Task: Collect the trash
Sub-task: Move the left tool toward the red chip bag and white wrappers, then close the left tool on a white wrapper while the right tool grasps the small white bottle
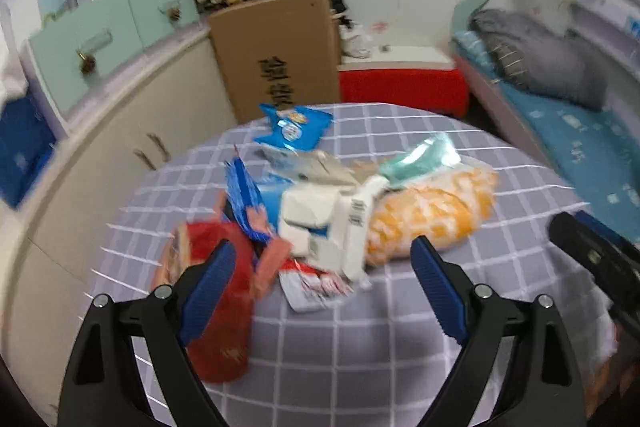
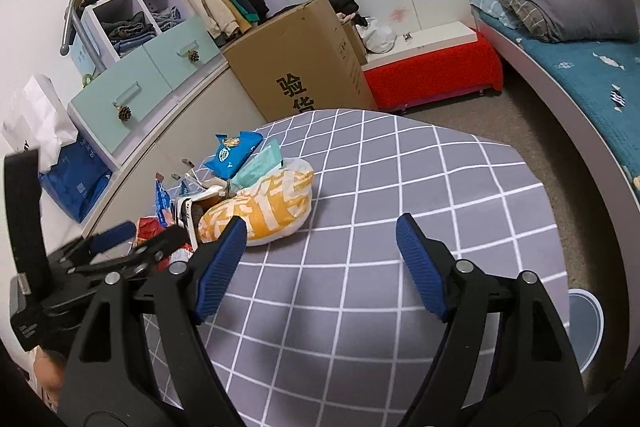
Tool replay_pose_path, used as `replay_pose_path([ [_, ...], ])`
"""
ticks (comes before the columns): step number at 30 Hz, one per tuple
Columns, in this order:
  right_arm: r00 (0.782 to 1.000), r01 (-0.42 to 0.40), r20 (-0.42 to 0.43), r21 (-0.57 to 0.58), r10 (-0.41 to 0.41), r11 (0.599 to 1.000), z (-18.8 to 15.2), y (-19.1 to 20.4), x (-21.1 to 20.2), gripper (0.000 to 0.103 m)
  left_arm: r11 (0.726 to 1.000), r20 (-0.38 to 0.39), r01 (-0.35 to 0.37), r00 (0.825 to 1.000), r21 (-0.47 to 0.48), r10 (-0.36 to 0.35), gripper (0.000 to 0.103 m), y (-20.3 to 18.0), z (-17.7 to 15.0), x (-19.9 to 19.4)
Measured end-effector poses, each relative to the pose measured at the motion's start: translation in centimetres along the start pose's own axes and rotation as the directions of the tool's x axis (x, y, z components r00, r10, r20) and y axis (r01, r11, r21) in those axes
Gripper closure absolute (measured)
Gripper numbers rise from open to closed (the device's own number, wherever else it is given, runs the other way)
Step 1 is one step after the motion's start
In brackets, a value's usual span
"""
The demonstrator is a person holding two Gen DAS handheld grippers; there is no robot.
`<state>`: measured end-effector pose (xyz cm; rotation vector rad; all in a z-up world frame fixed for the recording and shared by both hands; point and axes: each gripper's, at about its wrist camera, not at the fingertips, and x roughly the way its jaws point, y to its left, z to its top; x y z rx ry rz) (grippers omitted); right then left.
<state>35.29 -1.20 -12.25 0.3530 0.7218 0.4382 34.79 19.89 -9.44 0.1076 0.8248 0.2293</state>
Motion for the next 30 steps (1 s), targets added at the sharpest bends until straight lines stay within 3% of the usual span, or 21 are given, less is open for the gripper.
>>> replay_pose_path([
  [3,1.0,-0.001,0.0,-0.001,0.001,1.0,0.2,0.2,0.5,0.027,0.993,0.002,-0.109,0.994,0.048,0.109,0.016,-1.2,1.4,0.6],
  [5,1.0,-0.006,-0.001,0.002,0.006,1.0,0.5,0.1,0.9,0.027,0.988,0.01,-0.142,0.99,0.061,0.142,0.016,-1.6,2.0,0.9],
  [9,1.0,-0.011,-0.006,-0.001,0.011,1.0,0.9,0.3,1.4,0.027,0.984,-0.041,-0.158,0.986,0.078,0.161,0.016,-1.7,2.6,3.0],
  [13,1.0,-0.018,-0.015,-0.011,0.018,1.0,0.9,0.7,2.0,0.026,0.985,-0.034,-0.157,0.987,0.071,0.16,0.019,-1.4,2.4,3.5],
  [15,1.0,-0.023,-0.022,-0.012,0.022,1.0,0.9,0.9,2.2,0.026,0.989,-0.059,-0.132,0.989,0.071,0.136,0.053,-1.1,2.4,3.8],
  [17,0.999,-0.027,-0.029,-0.016,0.027,0.999,0.8,1.1,2.3,0.026,0.991,-0.099,-0.112,0.988,0.072,0.119,0.069,-0.7,2.3,4.4],
  [23,0.999,-0.034,-0.03,-0.031,0.033,0.999,0.8,2.0,1.7,0.026,0.999,-0.035,-0.052,0.998,-0.006,0.052,0.086,1.4,1.8,1.4],
  [27,0.999,-0.048,-0.022,-0.056,0.047,0.997,1.0,3.5,0.8,0.026,0.994,0.044,0.054,0.998,-0.092,-0.051,0.095,4.2,1.4,-2.1],
  [30,0.998,-0.058,-0.021,-0.073,0.056,0.996,1.0,4.8,0.4,0.026,0.974,0.09,0.152,0.986,-0.168,-0.139,0.1,6.5,1.0,-3.6],
])
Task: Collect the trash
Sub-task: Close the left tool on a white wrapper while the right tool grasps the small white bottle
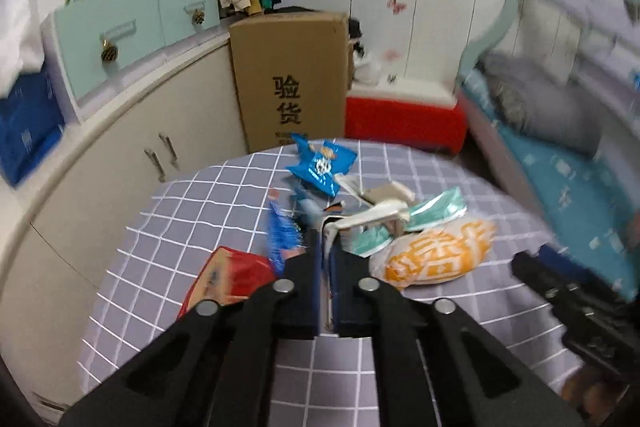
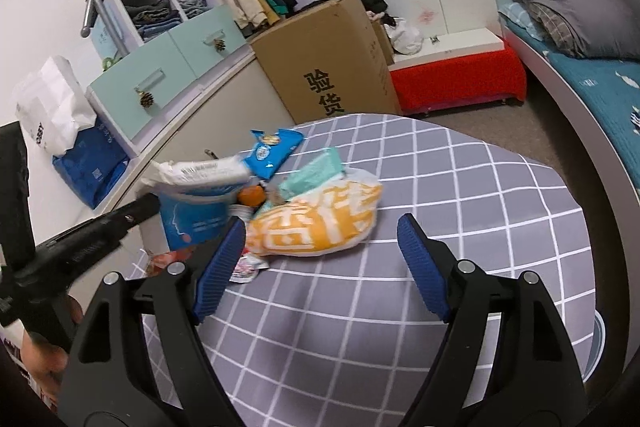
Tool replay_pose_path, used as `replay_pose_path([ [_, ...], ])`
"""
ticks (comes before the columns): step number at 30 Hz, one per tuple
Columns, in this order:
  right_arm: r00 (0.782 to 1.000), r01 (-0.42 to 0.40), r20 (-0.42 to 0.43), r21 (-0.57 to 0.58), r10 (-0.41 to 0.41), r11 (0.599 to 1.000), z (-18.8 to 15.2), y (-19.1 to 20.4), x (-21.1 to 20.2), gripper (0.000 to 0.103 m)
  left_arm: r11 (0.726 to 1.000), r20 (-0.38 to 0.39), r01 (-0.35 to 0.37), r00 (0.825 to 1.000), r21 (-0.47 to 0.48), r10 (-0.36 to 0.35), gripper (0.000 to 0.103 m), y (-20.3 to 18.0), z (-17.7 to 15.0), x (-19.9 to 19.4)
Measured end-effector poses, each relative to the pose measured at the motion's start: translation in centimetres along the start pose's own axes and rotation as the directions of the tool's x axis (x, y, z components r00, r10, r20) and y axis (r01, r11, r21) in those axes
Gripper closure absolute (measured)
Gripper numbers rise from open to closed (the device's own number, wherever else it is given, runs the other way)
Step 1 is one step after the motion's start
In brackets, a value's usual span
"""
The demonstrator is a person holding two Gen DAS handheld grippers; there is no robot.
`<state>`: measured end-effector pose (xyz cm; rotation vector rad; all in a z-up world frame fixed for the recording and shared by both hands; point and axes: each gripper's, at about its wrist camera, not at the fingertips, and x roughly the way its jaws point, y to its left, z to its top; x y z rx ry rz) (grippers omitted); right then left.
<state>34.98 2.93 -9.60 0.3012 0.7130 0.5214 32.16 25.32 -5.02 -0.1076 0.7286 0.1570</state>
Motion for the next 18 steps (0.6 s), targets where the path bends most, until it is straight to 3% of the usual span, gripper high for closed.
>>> replay_pose_path([
  [1,1.0,0.0,0.001,-0.006,0.0,1.0,-0.1,0.4,-0.1,0.026,0.996,0.003,0.071,0.997,-0.05,-0.071,0.1,1.1,0.1,-0.5],
  [3,1.0,0.002,0.002,-0.013,-0.002,1.0,0.1,1.1,-0.1,0.026,0.992,0.019,0.098,0.995,-0.074,-0.097,0.1,1.5,0.1,-1.0],
  [10,1.0,0.009,0.0,-0.023,-0.009,1.0,1.4,2.4,0.6,0.026,0.991,0.107,0.091,0.991,-0.1,-0.08,0.1,2.7,0.3,-2.7],
  [14,0.996,-0.056,-0.068,-0.056,0.052,0.997,1.4,4.6,2.4,0.026,0.99,0.144,0.05,0.989,-0.131,-0.031,0.1,4.4,0.5,-3.6],
  [16,0.992,-0.074,-0.111,-0.092,0.064,0.993,1.2,6.3,4.0,0.037,0.989,0.151,0.046,0.988,-0.143,-0.024,0.1,5.2,0.5,-3.8],
  [18,0.982,-0.096,-0.17,-0.107,0.077,0.99,1.1,7.7,6.1,0.056,0.988,0.151,0.041,0.988,-0.152,-0.018,0.1,5.9,0.2,-3.8],
])
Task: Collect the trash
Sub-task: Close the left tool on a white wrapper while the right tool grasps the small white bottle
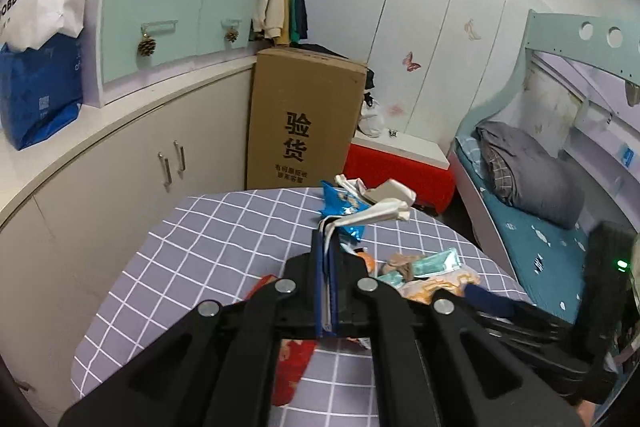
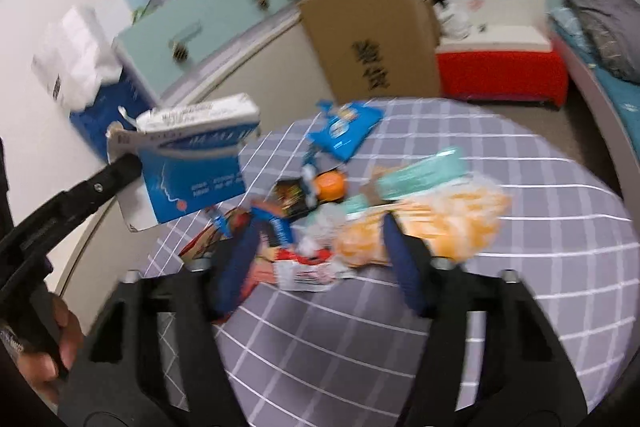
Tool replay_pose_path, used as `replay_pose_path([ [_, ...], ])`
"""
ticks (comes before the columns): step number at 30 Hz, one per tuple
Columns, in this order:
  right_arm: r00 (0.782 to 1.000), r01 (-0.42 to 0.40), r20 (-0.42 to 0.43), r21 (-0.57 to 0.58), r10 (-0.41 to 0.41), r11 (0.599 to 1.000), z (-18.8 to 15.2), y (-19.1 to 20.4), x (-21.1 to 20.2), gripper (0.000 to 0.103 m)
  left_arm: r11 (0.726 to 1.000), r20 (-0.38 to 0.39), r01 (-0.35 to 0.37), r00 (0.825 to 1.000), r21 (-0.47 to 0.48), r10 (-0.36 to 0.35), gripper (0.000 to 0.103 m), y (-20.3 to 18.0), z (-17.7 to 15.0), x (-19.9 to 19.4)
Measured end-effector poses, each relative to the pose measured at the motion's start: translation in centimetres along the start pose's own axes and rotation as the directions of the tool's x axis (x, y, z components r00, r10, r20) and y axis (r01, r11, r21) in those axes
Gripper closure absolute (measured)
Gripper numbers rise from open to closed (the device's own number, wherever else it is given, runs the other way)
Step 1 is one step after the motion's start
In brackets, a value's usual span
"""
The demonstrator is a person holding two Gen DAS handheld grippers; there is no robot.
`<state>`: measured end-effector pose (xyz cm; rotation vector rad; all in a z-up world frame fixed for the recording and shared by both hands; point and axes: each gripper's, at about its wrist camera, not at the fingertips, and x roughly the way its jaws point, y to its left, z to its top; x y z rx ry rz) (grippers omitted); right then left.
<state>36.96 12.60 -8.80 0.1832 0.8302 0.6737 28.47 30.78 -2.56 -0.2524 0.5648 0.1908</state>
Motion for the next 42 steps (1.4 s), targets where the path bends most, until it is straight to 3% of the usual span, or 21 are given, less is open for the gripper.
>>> replay_pose_path([
  [7,0.988,0.102,-0.112,-0.029,-0.105,0.994,1.0,1.3,4.8,0.057,1.0,-0.022,0.001,1.0,-0.014,-0.001,0.1,1.3,-0.5,0.6],
  [13,0.977,0.128,-0.169,-0.046,-0.134,0.991,0.6,1.4,6.8,0.059,1.0,-0.031,0.018,0.999,-0.001,-0.018,0.1,1.1,-0.7,1.1],
  [15,0.976,0.119,-0.177,-0.047,-0.125,0.992,0.2,1.4,7.0,0.074,1.0,-0.026,0.017,1.0,0.009,-0.016,0.1,0.9,-0.6,1.2],
  [20,0.982,0.062,-0.182,0.012,-0.059,0.998,-0.2,0.6,7.1,0.088,0.999,-0.03,0.029,0.999,0.02,-0.028,0.1,0.6,-0.8,1.2],
  [25,0.982,0.022,-0.191,0.114,0.001,0.993,-0.1,-0.5,7.0,0.083,0.999,-0.012,-0.012,1.0,0.03,0.012,0.1,0.5,-0.9,0.7],
  [28,0.98,0.041,-0.196,0.111,-0.018,0.993,-0.3,-0.1,7.3,0.077,0.999,-0.014,-0.026,1.0,0.035,0.026,0.1,0.5,-1.0,0.9],
  [30,0.981,0.032,-0.195,0.119,-0.008,0.992,-0.3,0.4,7.7,0.059,0.999,-0.024,-0.023,0.999,0.035,0.024,0.1,0.5,-1.1,1.3],
  [31,0.982,0.032,-0.191,0.115,-0.01,0.993,-0.2,0.6,7.8,0.057,0.999,-0.026,-0.026,0.999,0.038,0.027,0.1,0.4,-1.1,1.4],
  [33,0.983,0.048,-0.179,0.088,-0.031,0.995,-0.1,1.3,8.0,0.06,0.999,-0.028,-0.026,0.999,0.042,0.028,0.1,0.4,-1.2,1.6],
  [35,0.983,0.05,-0.178,0.075,-0.036,0.996,-0.1,1.5,8.3,0.078,0.999,-0.029,-0.024,0.999,0.044,0.025,0.1,0.4,-1.1,1.7],
  [42,0.985,0.037,-0.172,0.079,-0.023,0.996,-0.6,1.0,8.4,0.078,0.999,-0.027,-0.005,1.0,0.032,0.006,0.1,0.5,-1.0,1.7],
])
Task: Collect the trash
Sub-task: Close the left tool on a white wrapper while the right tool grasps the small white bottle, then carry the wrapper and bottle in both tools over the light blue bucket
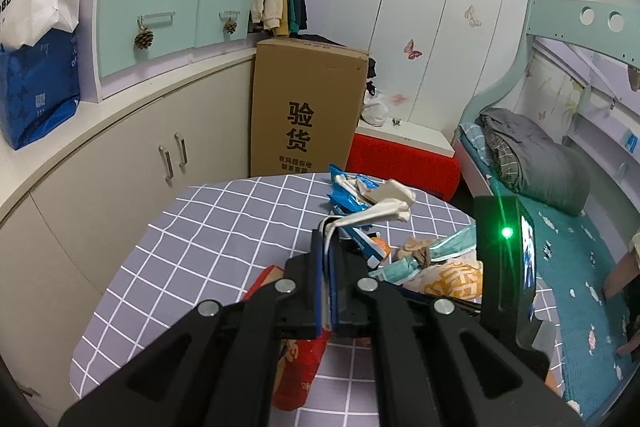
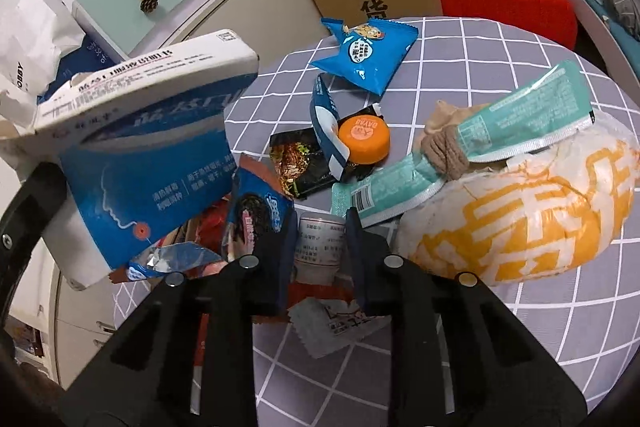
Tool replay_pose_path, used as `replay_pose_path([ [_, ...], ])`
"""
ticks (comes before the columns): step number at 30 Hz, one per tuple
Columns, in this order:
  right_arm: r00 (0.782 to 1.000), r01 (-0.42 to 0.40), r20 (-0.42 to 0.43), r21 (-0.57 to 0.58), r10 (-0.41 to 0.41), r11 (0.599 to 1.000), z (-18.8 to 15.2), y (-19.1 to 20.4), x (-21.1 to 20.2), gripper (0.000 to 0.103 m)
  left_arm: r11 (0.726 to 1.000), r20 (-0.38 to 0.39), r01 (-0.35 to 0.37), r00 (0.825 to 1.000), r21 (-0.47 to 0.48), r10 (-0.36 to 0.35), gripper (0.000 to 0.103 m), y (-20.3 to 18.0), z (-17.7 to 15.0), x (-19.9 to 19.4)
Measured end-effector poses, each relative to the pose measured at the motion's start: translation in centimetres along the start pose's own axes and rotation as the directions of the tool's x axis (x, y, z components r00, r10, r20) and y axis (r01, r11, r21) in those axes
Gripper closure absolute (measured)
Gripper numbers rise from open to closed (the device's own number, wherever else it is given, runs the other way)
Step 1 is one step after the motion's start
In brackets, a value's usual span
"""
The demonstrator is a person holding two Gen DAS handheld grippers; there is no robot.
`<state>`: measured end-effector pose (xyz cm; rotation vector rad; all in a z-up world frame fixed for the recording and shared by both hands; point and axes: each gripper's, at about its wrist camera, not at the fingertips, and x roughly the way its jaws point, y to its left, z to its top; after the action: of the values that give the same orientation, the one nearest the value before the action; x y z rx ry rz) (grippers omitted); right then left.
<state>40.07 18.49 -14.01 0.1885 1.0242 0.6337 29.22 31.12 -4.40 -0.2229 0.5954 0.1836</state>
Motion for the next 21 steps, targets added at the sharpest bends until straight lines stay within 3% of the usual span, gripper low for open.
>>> replay_pose_path([
  [3,0.997,0.023,0.074,-0.039,-0.02,0.999,-0.1,0.3,-1.7,0.079,1.0,0.014,0.005,1.0,0.004,-0.005,0.1,-0.4,0.0,-0.5],
  [11,0.964,-0.036,0.26,-0.037,0.045,0.999,-0.3,-0.4,-8.9,0.079,0.999,0.065,0.046,0.997,0.025,-0.048,0.1,-2.5,0.4,-3.6],
  [17,0.932,-0.071,0.357,-0.006,0.068,0.997,-2.9,-3.8,-15.8,0.079,0.986,0.078,0.151,0.985,0.064,-0.155,0.1,-6.6,-0.3,-6.9],
  [21,0.901,-0.067,0.432,0.055,0.037,0.996,-6.5,-8.9,-21.8,0.079,0.957,0.046,0.265,0.961,0.115,-0.272,0.1,-11.7,-2.0,-8.6],
])
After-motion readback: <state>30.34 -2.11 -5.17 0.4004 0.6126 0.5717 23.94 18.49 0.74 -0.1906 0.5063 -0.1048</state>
